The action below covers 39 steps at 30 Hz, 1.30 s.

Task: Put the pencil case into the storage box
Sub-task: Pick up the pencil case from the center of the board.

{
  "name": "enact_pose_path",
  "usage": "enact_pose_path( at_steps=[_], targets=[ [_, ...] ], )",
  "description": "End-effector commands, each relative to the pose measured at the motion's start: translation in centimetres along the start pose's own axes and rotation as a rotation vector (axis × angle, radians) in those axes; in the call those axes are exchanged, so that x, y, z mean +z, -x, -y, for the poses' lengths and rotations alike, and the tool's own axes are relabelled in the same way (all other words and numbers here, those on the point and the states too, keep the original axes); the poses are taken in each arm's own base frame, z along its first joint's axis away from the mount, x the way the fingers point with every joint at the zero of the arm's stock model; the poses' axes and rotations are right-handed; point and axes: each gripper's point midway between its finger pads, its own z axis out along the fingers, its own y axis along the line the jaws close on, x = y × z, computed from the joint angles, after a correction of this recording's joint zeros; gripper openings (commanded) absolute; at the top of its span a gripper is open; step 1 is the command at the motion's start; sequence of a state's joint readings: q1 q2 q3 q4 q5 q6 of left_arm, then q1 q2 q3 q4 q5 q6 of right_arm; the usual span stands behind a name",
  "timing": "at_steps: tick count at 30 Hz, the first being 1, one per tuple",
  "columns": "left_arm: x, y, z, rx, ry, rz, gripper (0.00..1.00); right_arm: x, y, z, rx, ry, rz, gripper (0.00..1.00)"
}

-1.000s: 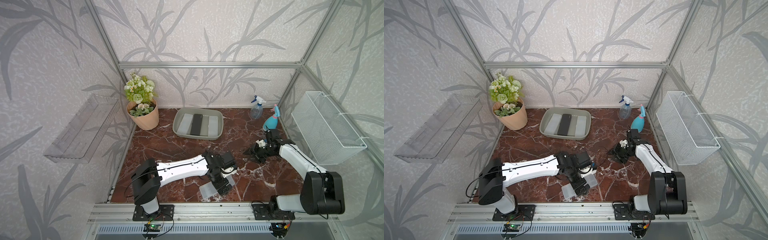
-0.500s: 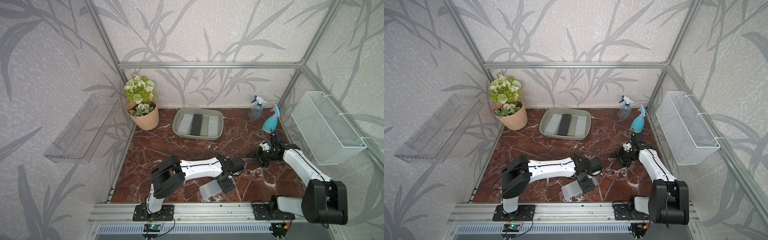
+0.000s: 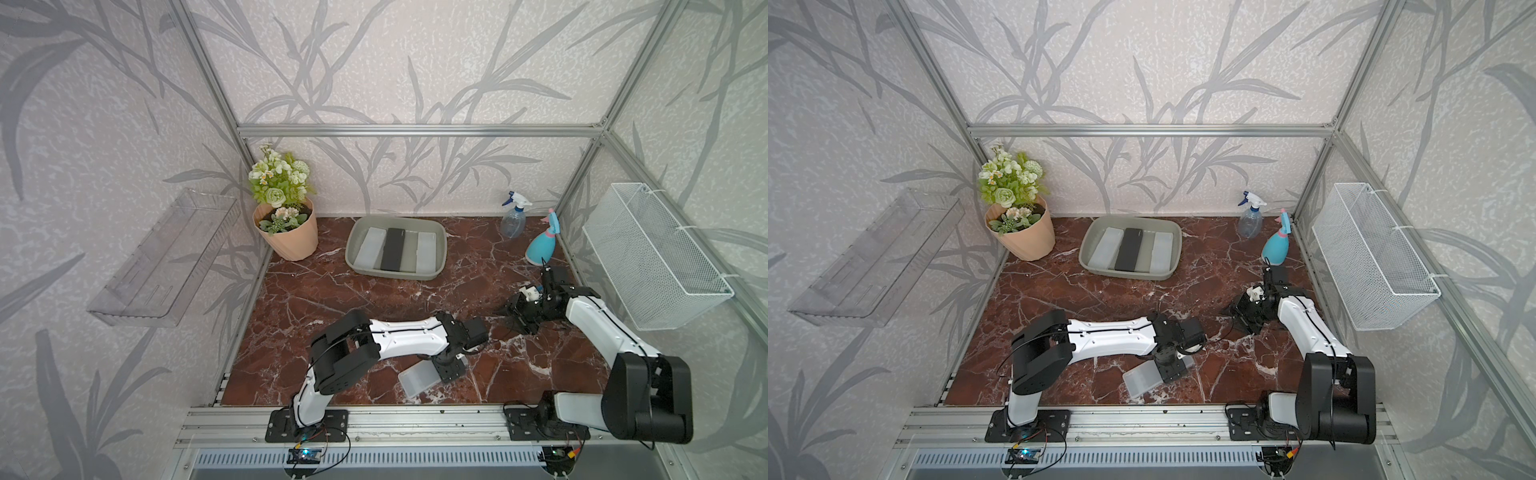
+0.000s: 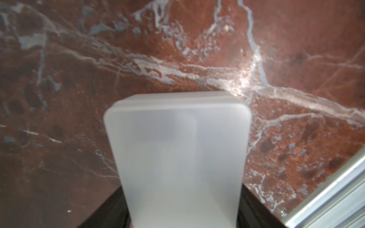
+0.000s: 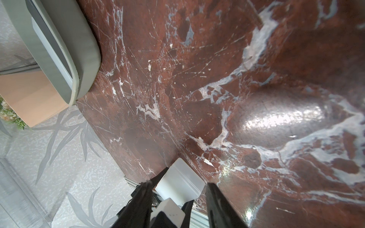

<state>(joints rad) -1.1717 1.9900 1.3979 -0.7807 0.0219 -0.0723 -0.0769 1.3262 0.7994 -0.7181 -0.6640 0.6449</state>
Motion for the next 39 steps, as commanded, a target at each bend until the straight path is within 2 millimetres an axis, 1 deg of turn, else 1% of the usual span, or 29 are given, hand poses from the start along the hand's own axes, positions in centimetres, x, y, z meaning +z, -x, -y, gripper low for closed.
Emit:
enact_pose_path(
  at_steps=[1, 2, 3, 6, 10, 12, 15, 17, 19, 22, 24, 30, 33, 36, 37, 38, 39],
  targets=[
    [0.8, 0.2, -1.6, -0.06, 0.017, 0.007, 0.6, 0.0, 0.5, -0.3, 0.008, 0.01, 0.007, 0.48],
    [0.7, 0.4, -2.1, -0.088, 0.018, 0.015, 0.53, 0.0, 0.6, -0.4, 0.009, 0.01, 0.007, 0.48],
    [0.7, 0.5, -3.0, -0.127, 0.026, 0.024, 0.49, 0.0, 0.6, -0.4, 0.012, 0.011, 0.008, 0.48],
    [0.2, 1.0, -6.3, -0.274, 0.054, 0.05, 0.45, -0.1, 0.8, -0.7, 0.018, 0.017, 0.01, 0.48],
    [-0.7, 2.0, -11.3, -0.521, 0.035, 0.123, 0.45, 0.1, 0.9, -1.0, 0.03, 0.031, 0.007, 0.48],
    [-1.0, 2.7, -13.1, -0.609, 0.018, 0.149, 0.47, 0.3, 0.9, -1.3, 0.028, 0.04, 0.002, 0.48],
    [-0.7, 3.7, -15.1, -0.715, -0.016, 0.165, 0.47, 0.9, 0.4, -1.9, 0.021, 0.042, -0.019, 0.49],
    [-0.8, 4.6, -16.0, -0.759, -0.042, 0.188, 0.47, 1.4, 0.0, -2.4, 0.012, 0.043, -0.031, 0.49],
    [-1.5, 5.9, -16.6, -0.778, -0.065, 0.224, 0.47, 1.8, -0.3, -2.8, 0.0, 0.043, -0.038, 0.49],
    [-3.6, 7.2, -17.5, -0.785, -0.061, 0.26, 0.47, 2.2, -0.7, -3.2, 0.01, 0.041, -0.047, 0.49],
    [-5.0, 7.5, -18.1, -0.782, -0.042, 0.264, 0.47, 2.4, -0.8, -3.2, 0.011, 0.038, -0.049, 0.49],
    [-9.0, 6.7, -19.4, -0.767, 0.039, 0.23, 0.47, 2.6, -0.5, -3.4, 0.007, 0.037, -0.057, 0.49],
    [-11.8, 6.5, -20.5, -0.763, 0.105, 0.24, 0.47, 2.6, -0.1, -3.9, -0.002, 0.037, -0.06, 0.49],
    [-14.9, 6.2, -23.4, -0.789, 0.232, 0.257, 0.47, 2.7, 0.2, -4.2, -0.009, 0.036, -0.068, 0.49],
    [-15.8, 6.3, -24.8, -0.793, 0.284, 0.266, 0.48, 2.8, 0.3, -4.2, -0.006, 0.034, -0.072, 0.49],
    [-16.6, 6.4, -26.2, -0.802, 0.331, 0.277, 0.48, 2.8, 0.3, -4.3, -0.005, 0.035, -0.074, 0.49],
    [-17.1, 7.0, -27.3, -0.803, 0.352, 0.302, 0.49, 2.8, 0.4, -4.3, -0.005, 0.036, -0.075, 0.49]
  ],
)
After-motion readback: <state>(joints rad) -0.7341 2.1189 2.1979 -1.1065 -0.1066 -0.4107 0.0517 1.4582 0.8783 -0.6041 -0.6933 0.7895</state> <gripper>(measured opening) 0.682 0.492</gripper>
